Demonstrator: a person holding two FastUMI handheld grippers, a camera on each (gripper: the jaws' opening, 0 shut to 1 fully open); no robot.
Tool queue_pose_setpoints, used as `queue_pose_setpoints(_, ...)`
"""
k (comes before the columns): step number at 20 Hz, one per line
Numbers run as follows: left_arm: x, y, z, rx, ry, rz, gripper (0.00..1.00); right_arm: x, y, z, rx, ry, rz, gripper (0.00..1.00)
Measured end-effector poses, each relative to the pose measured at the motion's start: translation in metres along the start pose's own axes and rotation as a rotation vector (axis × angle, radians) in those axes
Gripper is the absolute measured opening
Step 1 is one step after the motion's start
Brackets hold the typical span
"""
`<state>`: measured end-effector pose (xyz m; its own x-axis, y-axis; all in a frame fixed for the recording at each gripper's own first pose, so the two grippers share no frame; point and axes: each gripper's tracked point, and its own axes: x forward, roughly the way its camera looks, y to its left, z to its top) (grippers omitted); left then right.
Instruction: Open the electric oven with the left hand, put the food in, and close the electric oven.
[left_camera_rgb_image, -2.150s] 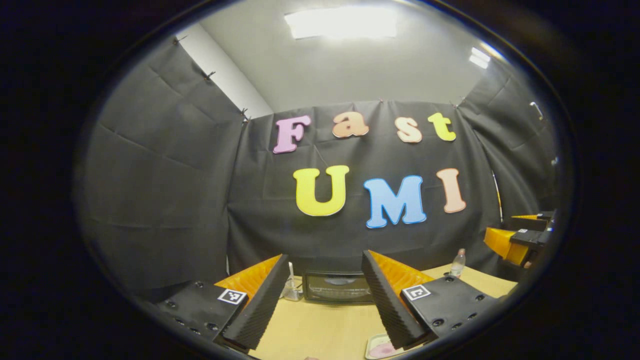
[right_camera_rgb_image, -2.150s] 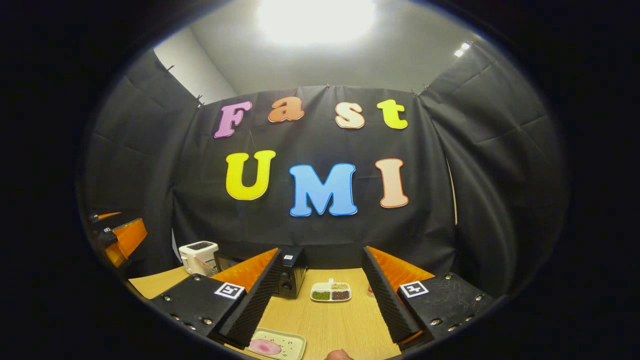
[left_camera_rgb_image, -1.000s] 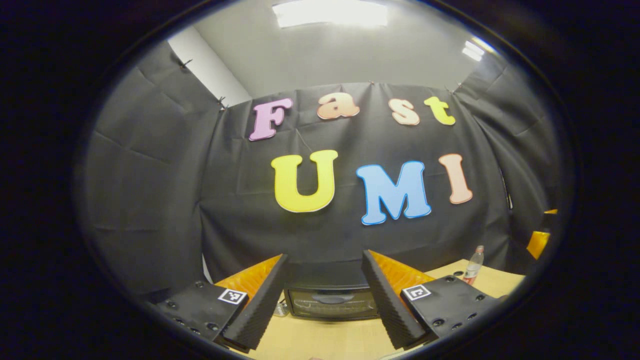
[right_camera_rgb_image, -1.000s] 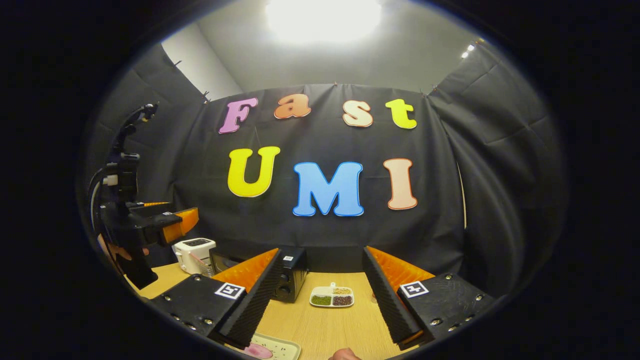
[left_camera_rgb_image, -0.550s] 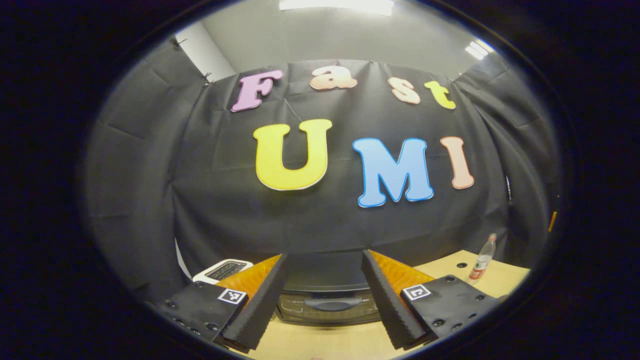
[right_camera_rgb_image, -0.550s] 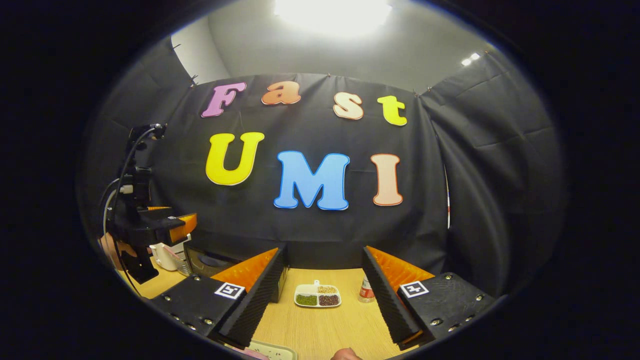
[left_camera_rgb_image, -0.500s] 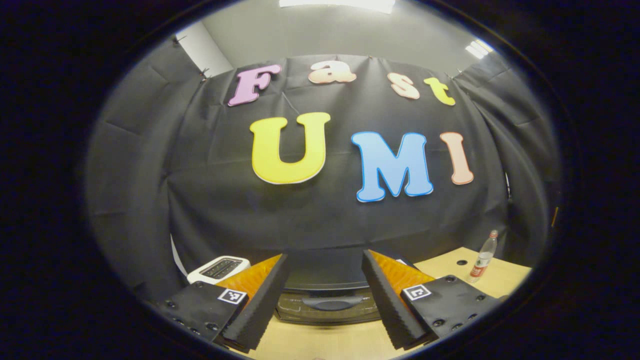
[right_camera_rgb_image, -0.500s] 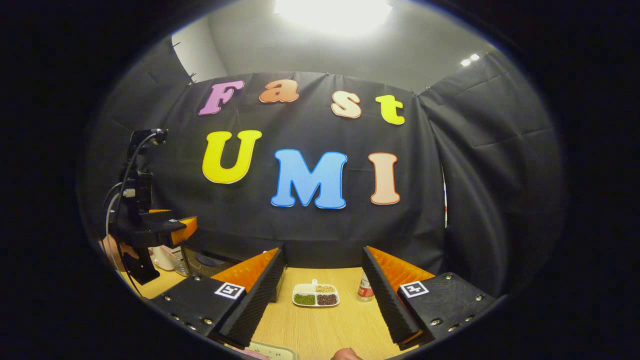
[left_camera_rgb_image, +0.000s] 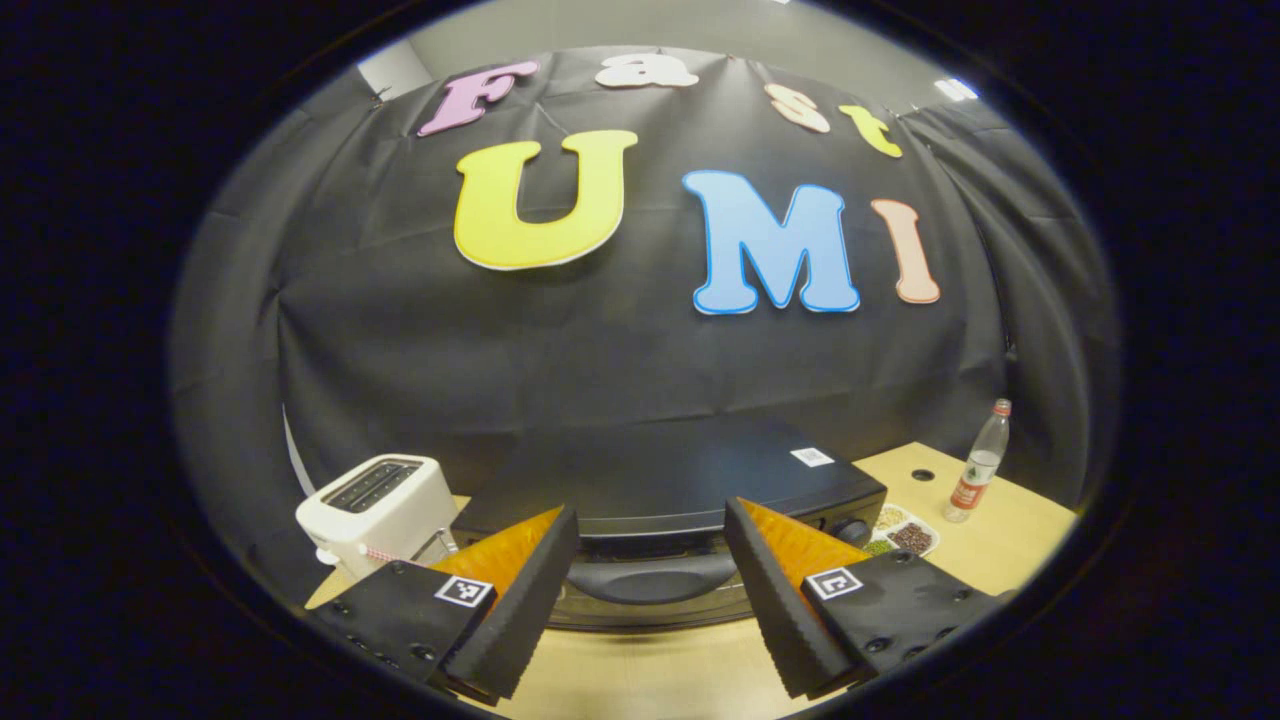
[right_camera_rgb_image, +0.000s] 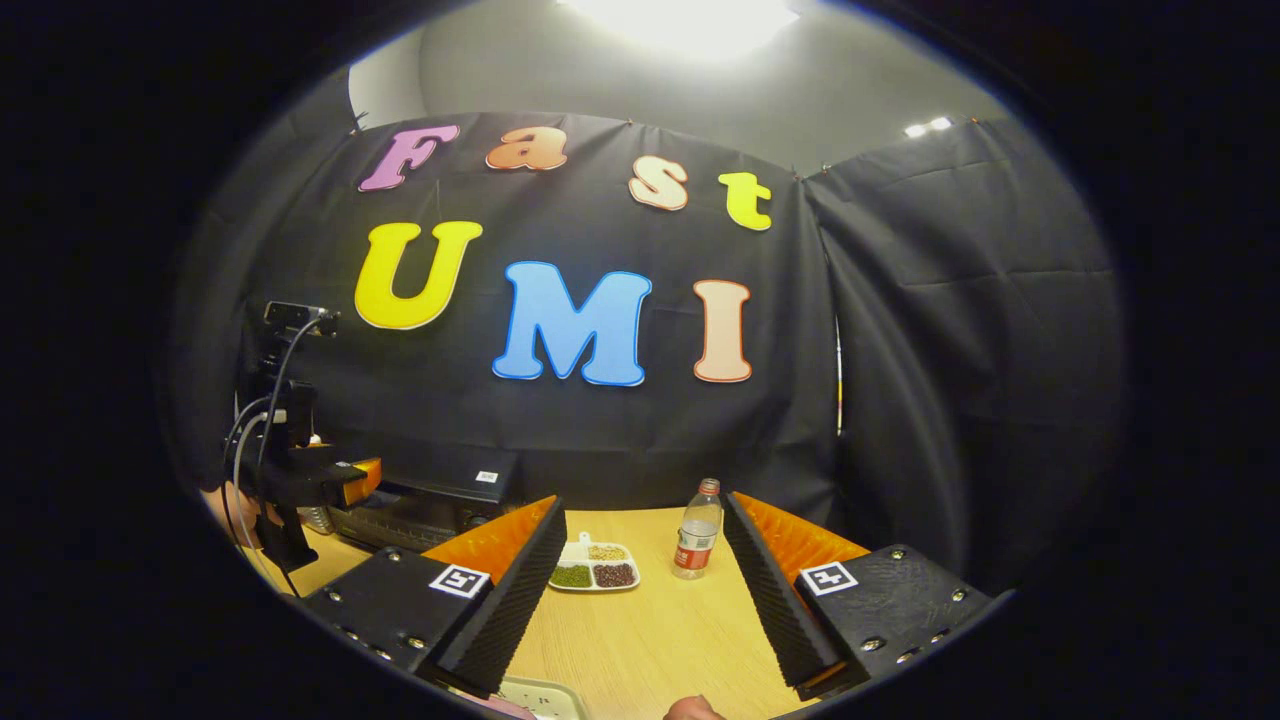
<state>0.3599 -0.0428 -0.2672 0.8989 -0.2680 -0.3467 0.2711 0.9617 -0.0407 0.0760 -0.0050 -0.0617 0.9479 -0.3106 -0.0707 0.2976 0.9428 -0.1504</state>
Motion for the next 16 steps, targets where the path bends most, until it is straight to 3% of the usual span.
queue_pose_setpoints(7, 0.022, 0.003, -0.032, -0.028, 0.045, 0.018, 1.0, -0.007, -0.023, -0.005, -0.025, 0.02, -0.094, 0.97)
queue_pose_setpoints(14, 0.013, 0.001, -0.035, -0.007, 0.011, 0.041, 1.0, -0.009, -0.018, -0.013, -0.022, 0.035, -0.082, 0.97)
queue_pose_setpoints(15, 0.008, 0.0, -0.035, -0.002, 0.001, 0.041, 0.92, -0.009, -0.016, -0.013, -0.02, 0.033, -0.075, 0.97)
queue_pose_setpoints(16, 0.005, 0.0, -0.037, 0.001, 0.002, 0.043, 1.0, -0.01, -0.014, -0.013, -0.018, 0.029, -0.067, 0.97)
